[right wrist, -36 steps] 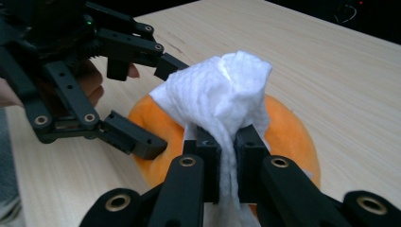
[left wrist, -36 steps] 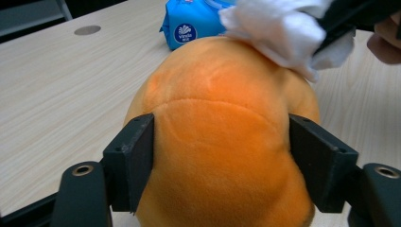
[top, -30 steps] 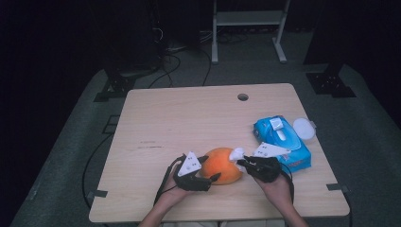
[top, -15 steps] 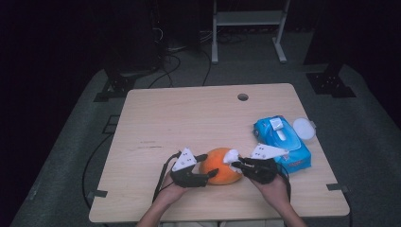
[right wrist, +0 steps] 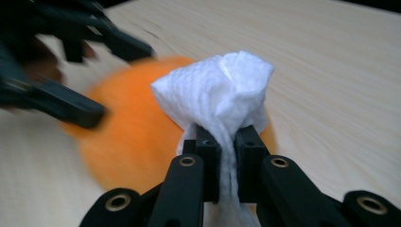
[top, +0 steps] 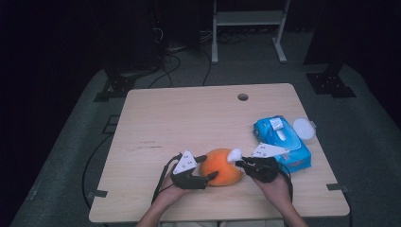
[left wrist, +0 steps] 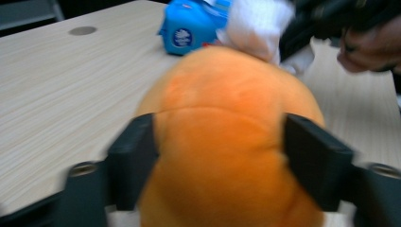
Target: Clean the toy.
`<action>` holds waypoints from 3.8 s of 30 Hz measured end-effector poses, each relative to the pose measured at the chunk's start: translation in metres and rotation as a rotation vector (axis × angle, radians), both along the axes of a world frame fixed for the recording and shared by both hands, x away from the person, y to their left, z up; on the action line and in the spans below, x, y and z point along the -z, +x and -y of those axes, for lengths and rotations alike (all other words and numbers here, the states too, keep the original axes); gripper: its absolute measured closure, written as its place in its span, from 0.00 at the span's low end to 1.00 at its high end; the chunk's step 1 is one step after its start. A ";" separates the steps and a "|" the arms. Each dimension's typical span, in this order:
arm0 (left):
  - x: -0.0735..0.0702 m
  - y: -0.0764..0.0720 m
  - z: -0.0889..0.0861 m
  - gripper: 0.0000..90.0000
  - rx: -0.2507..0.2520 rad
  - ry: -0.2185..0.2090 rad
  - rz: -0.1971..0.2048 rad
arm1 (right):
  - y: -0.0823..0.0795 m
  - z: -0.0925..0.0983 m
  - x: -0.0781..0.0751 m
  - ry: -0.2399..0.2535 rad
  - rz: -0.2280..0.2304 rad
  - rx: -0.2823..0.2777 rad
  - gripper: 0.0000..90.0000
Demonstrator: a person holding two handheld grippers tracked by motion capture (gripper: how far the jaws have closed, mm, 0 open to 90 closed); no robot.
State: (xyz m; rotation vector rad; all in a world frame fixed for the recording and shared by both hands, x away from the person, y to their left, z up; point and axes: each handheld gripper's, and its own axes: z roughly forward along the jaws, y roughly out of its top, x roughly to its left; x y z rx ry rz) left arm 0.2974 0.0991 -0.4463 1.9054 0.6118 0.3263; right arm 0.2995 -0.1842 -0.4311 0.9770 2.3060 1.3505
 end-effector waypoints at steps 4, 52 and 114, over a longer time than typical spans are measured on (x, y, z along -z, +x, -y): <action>0.006 0.003 0.004 0.22 0.030 -0.007 -0.047 | -0.004 0.002 -0.004 -0.010 0.002 0.008 0.92; 0.012 0.002 0.025 0.11 0.027 -0.043 -0.145 | -0.022 -0.036 -0.027 -0.095 0.118 -0.095 0.92; 0.017 0.005 0.013 0.27 -0.019 -0.008 -0.054 | -0.013 0.010 -0.011 0.029 -0.014 0.020 0.92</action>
